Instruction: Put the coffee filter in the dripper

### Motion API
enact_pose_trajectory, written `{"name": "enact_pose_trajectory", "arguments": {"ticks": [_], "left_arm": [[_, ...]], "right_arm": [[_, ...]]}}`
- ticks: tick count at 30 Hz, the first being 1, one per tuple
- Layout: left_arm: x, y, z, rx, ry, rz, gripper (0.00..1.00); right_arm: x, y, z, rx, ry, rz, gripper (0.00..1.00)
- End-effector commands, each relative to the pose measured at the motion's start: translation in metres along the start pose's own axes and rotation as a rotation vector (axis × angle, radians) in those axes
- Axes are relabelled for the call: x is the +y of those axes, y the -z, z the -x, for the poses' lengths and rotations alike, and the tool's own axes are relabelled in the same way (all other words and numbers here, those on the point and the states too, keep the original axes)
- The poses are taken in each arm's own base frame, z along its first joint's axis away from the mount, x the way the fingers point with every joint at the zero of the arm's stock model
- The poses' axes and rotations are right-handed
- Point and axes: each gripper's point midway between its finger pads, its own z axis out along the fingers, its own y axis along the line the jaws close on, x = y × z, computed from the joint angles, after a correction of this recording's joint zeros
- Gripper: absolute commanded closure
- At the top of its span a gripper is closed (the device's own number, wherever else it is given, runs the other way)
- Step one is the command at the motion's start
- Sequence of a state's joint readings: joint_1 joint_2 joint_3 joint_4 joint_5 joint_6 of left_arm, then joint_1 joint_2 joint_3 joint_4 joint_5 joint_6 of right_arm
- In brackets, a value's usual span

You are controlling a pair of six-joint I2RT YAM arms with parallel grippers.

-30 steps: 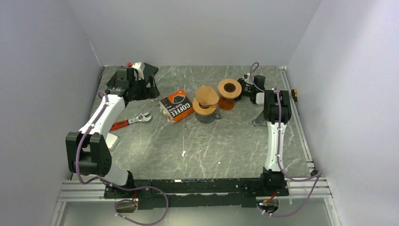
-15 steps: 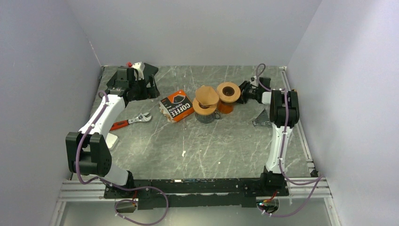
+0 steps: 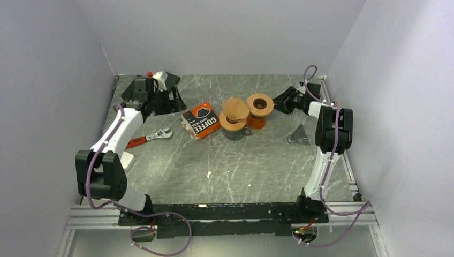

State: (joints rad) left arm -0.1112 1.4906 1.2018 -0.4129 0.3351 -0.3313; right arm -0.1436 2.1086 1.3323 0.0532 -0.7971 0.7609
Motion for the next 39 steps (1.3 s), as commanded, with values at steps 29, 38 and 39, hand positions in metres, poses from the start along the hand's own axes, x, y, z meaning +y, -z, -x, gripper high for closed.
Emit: {"name": "enact_pose_trajectory", "arguments": {"ticks": [29,38,39], "left_arm": [[-0.06,-0.028,-0.049,0.083,0.065,-0.156,0.13],[-0.059,-0.026,-0.048,0.081,0.056,-0.151,0.13],[-0.059,-0.025,-0.048,0.08,0.053,-0.15,0.13]], "right_arm": [[0.012,0.032,-0.139,0.059,-0.021,0.055,0.55],[0.01,0.007,-0.157,-0.025,-0.085,0.095,0.66],[0.01,0.005,-0.156,-0.031,-0.094,0.1,0.67]]}}
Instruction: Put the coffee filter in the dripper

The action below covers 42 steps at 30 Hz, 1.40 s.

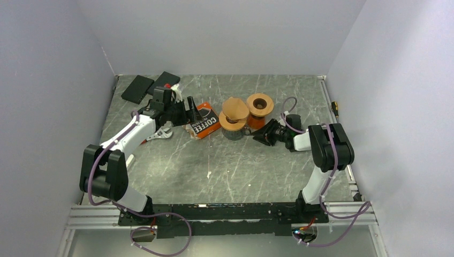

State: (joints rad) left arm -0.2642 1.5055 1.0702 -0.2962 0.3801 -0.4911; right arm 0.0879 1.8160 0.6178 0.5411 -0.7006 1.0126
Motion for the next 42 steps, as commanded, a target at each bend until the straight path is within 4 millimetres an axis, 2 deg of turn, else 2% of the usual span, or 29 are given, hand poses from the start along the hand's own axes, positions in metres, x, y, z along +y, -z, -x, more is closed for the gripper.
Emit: {"name": "enact_pose_trajectory", "arguments": {"ticks": [1,7,13,29,42], "left_arm": [[-0.009,0.003,0.012,-0.036,-0.028,-0.023,0.13],[-0.007,0.005,0.012,-0.04,-0.033,-0.014,0.13],[-0.007,0.004,0.01,-0.036,-0.033,-0.015,0.13],[-0.005,0.003,0.007,-0.032,-0.03,-0.012,0.13],[-0.007,0.007,0.005,-0.04,-0.025,-0.02,0.13]], "right_arm": [[0.019,-0.009,0.027,-0.127,0.002,0.098,0.68],[0.009,-0.014,0.027,-0.135,-0.038,0.082,0.7],[0.017,-0.022,0.023,-0.091,-0.013,0.098,0.7],[0.023,-0.025,-0.012,-0.009,0.018,0.103,0.7],[0.03,-0.036,-0.044,0.047,0.021,0.117,0.69]]}}
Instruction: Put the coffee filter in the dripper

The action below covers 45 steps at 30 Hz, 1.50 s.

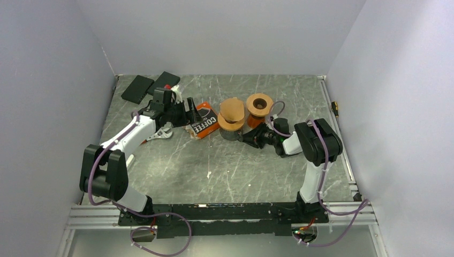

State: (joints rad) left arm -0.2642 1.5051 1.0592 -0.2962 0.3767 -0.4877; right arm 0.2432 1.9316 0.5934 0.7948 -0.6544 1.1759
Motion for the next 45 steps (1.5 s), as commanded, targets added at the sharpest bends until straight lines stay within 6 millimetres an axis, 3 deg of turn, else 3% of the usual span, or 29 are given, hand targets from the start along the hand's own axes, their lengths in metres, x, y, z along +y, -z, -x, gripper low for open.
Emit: {"name": "enact_pose_trajectory", "arguments": {"ticks": [1,7,17,31,37,45], "left_arm": [[-0.009,0.009,0.009,-0.049,-0.025,-0.025,0.13],[-0.008,0.011,0.003,-0.046,-0.018,-0.025,0.13],[-0.011,0.01,-0.028,-0.044,-0.007,-0.046,0.14],[-0.062,-0.034,-0.101,-0.155,-0.191,-0.045,0.14],[-0.071,-0.047,-0.108,-0.225,-0.226,-0.018,0.14],[-0.082,-0.065,-0.114,-0.228,-0.226,-0.047,0.16]], "right_arm": [[0.017,-0.003,-0.005,-0.005,0.049,0.049,0.69],[0.02,-0.01,-0.02,0.022,0.047,0.057,0.69],[0.023,-0.016,-0.04,0.053,0.018,0.096,0.68],[0.02,0.0,-0.048,0.038,0.02,0.103,0.61],[0.018,0.004,-0.046,0.028,0.025,0.094,0.55],[0.021,0.005,-0.049,0.041,0.044,0.093,0.62]]}}
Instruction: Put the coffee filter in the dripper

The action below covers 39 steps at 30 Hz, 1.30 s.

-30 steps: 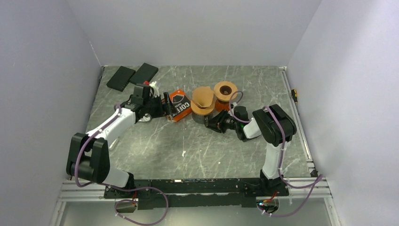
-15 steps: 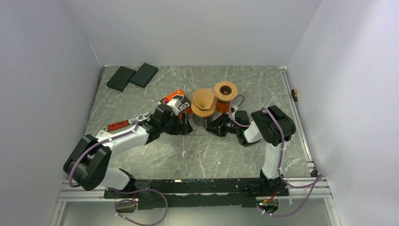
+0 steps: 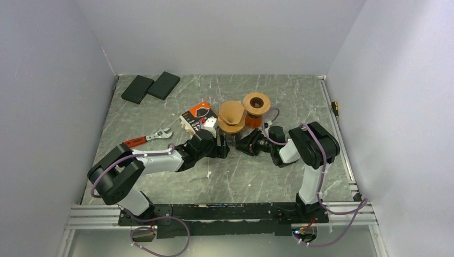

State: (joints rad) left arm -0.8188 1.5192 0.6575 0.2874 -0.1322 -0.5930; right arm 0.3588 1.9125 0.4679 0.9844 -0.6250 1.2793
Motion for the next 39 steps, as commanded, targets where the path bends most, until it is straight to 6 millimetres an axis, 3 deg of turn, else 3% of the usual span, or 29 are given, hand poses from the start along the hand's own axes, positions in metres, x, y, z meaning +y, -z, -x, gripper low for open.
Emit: {"name": "enact_pose_trajectory", "arguments": {"ticks": [1,4,13,22,28,39], "left_arm": [[-0.016,-0.007,0.025,-0.101,0.025,-0.033,0.17],[-0.019,-0.006,0.029,-0.115,0.02,-0.041,0.18],[-0.021,0.003,0.034,-0.125,0.005,-0.047,0.21],[-0.026,-0.005,0.035,-0.135,-0.01,-0.061,0.26],[-0.031,-0.013,0.036,-0.136,-0.026,-0.075,0.4],[-0.034,-0.024,0.034,-0.134,-0.065,-0.063,0.51]], "right_arm": [[0.013,0.002,0.001,-0.01,0.053,0.042,0.63],[0.016,-0.002,-0.004,0.009,0.038,0.062,0.68],[0.024,-0.019,-0.023,0.07,0.05,0.087,0.68],[0.018,-0.006,-0.023,0.037,0.062,0.046,0.59],[0.011,0.006,-0.015,-0.004,0.055,0.011,0.52],[0.008,0.023,-0.002,-0.049,0.106,-0.042,0.48]]}}
